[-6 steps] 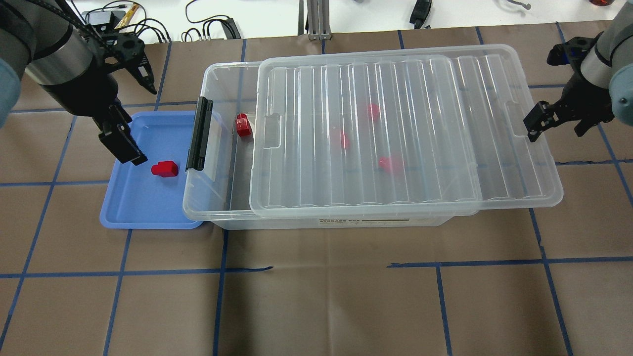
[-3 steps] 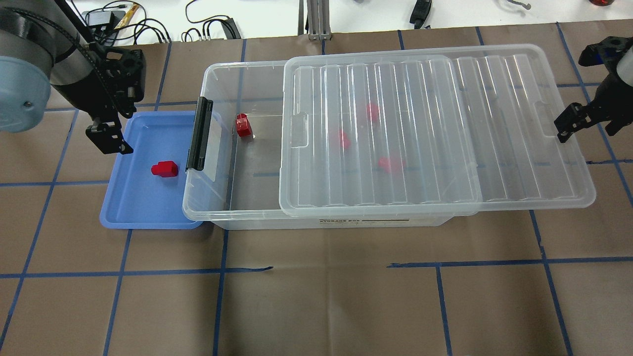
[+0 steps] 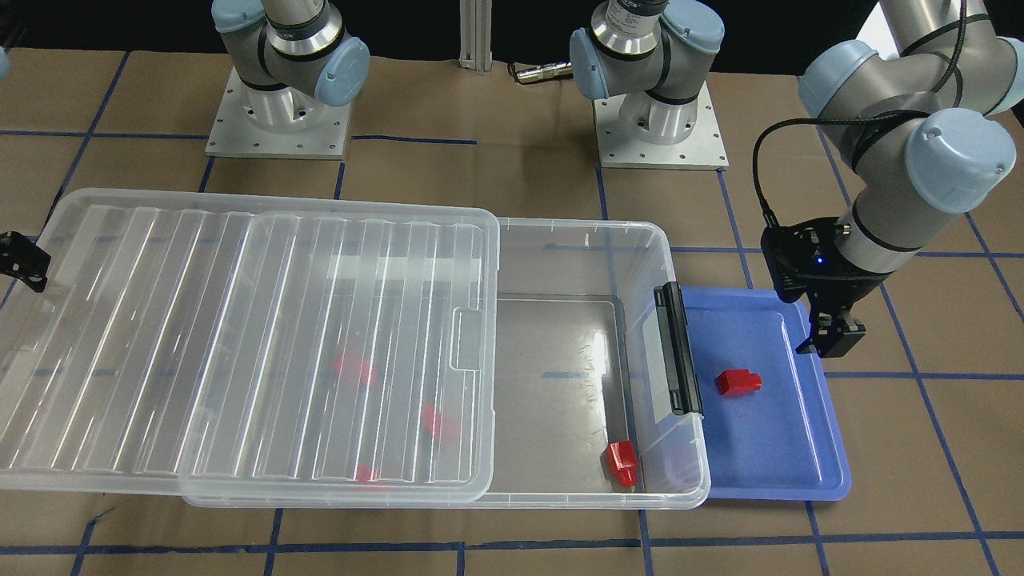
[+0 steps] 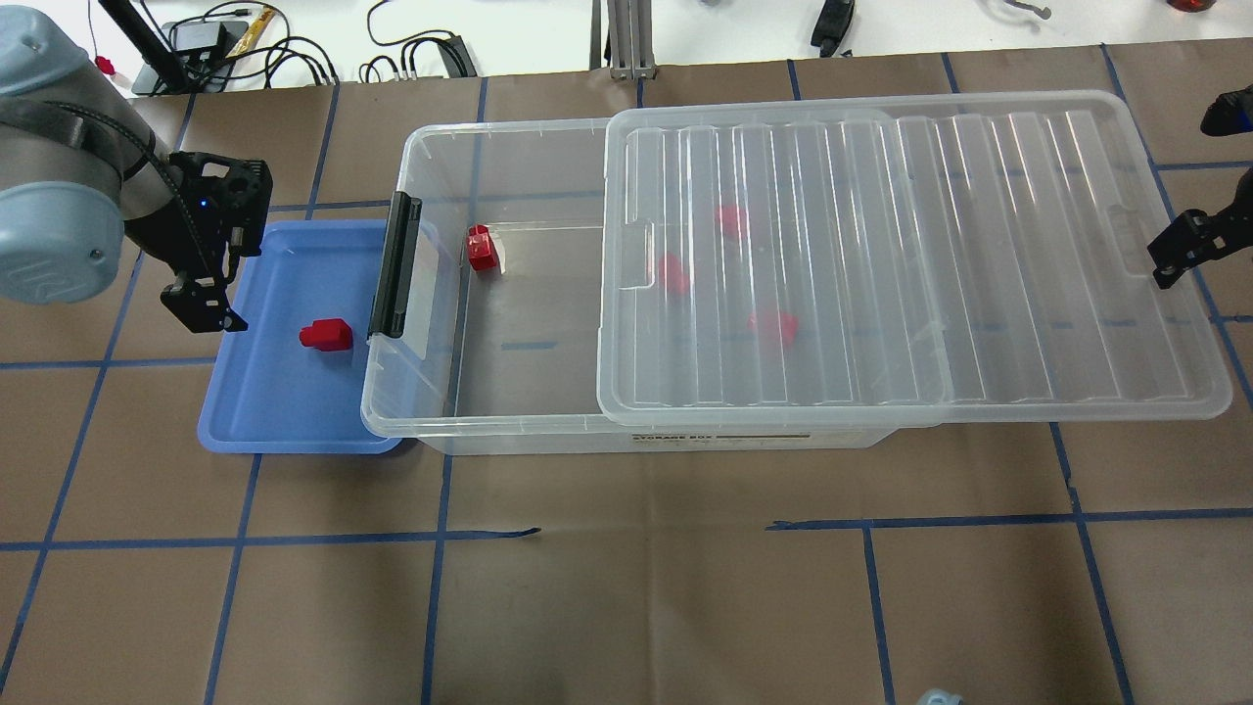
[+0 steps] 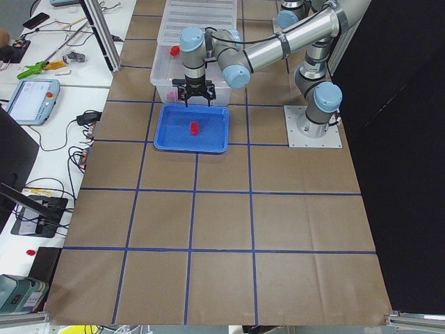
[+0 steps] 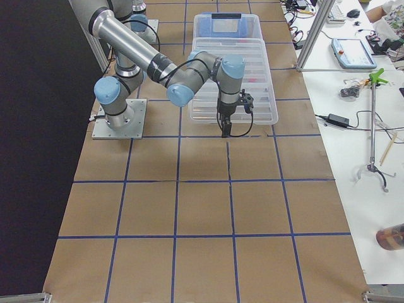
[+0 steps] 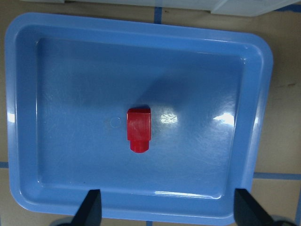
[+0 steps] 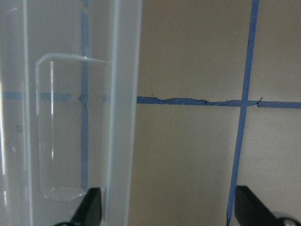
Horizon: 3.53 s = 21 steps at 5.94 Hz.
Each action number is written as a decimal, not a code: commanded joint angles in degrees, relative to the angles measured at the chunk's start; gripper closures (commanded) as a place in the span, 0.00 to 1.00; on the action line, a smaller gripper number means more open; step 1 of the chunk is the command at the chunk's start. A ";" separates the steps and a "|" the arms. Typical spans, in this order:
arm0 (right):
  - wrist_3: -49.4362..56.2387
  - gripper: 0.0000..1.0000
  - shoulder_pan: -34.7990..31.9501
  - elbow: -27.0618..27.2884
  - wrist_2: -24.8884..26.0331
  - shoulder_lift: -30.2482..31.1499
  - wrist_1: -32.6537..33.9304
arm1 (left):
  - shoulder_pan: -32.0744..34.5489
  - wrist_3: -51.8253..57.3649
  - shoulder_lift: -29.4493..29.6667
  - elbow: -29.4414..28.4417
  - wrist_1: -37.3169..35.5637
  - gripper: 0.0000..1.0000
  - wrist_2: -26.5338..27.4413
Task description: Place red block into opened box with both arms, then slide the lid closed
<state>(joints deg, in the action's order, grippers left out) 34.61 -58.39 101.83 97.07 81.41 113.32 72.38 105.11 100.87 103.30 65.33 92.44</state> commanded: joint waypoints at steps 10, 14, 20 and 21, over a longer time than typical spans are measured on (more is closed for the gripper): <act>-50.73 0.00 -32.11 -21.32 -8.57 4.20 -33.25 | 1.45 -1.84 5.54 -0.37 -2.21 0.99 -1.74; -50.17 0.00 -32.58 -20.70 -7.86 4.03 -32.90 | 11.23 -15.49 -3.74 -8.99 15.00 0.99 -2.62; -49.91 0.00 -32.58 -20.26 -7.86 4.02 -32.81 | 23.60 -25.31 10.46 -1.91 -7.62 0.99 -3.85; -49.99 0.00 -32.58 -20.26 -7.86 4.02 -32.81 | 23.60 -25.13 13.10 -1.35 -10.55 0.97 -3.67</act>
<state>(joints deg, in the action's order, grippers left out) -15.34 -90.97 81.54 89.21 85.42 80.51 95.95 79.76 111.26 100.49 58.67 88.62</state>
